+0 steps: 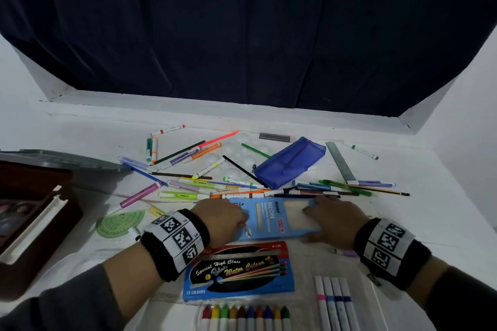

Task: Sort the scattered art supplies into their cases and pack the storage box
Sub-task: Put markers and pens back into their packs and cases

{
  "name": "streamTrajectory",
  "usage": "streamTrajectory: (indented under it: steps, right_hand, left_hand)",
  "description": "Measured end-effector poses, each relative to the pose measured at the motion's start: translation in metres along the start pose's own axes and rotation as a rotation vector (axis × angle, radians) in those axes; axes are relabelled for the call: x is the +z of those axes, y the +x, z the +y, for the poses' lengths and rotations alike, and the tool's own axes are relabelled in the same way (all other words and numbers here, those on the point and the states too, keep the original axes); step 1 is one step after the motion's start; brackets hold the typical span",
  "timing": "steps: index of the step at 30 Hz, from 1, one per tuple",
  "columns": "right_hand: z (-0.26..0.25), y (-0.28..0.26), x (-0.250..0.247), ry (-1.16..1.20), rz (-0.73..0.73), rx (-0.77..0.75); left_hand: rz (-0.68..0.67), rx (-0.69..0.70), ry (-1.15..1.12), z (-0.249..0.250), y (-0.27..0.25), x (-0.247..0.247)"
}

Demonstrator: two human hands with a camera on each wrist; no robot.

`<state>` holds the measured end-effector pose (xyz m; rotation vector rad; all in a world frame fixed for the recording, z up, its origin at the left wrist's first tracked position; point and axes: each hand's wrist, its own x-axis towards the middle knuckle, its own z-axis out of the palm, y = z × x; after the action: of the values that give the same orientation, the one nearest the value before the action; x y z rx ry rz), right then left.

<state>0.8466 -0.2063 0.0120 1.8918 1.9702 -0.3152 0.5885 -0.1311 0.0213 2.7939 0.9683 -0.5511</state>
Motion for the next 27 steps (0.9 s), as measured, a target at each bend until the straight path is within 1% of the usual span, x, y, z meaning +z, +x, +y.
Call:
streamTrajectory:
  steps: [5,11,16,20,22,24,27]
  right_hand:
    - [0.004,0.008,-0.001,0.023,0.042,0.006]
    - [0.004,0.021,-0.004,0.108,0.061,0.017]
    - [-0.001,0.018,-0.001,0.102,0.040,-0.090]
    - [0.006,0.000,0.007,0.180,0.035,-0.207]
    - [0.014,-0.007,0.013,0.220,0.053,-0.197]
    - [0.023,-0.009,0.017,0.203,0.058,-0.158]
    - [0.036,-0.005,0.018,0.193,0.033,-0.095]
  left_hand:
    - [-0.014,-0.024,-0.005,0.006,0.004,-0.005]
    - [-0.025,-0.059,-0.086,-0.007,0.012,-0.001]
    - [-0.021,-0.068,-0.079,-0.007,0.008,-0.007]
    - [-0.036,-0.039,-0.104,-0.009,-0.006,-0.010]
    - [-0.049,-0.013,-0.092,-0.010,-0.013,-0.012]
    - [-0.069,-0.012,-0.077,-0.011,-0.017,-0.012]
    - [-0.071,-0.016,-0.065,-0.010,-0.016,-0.010]
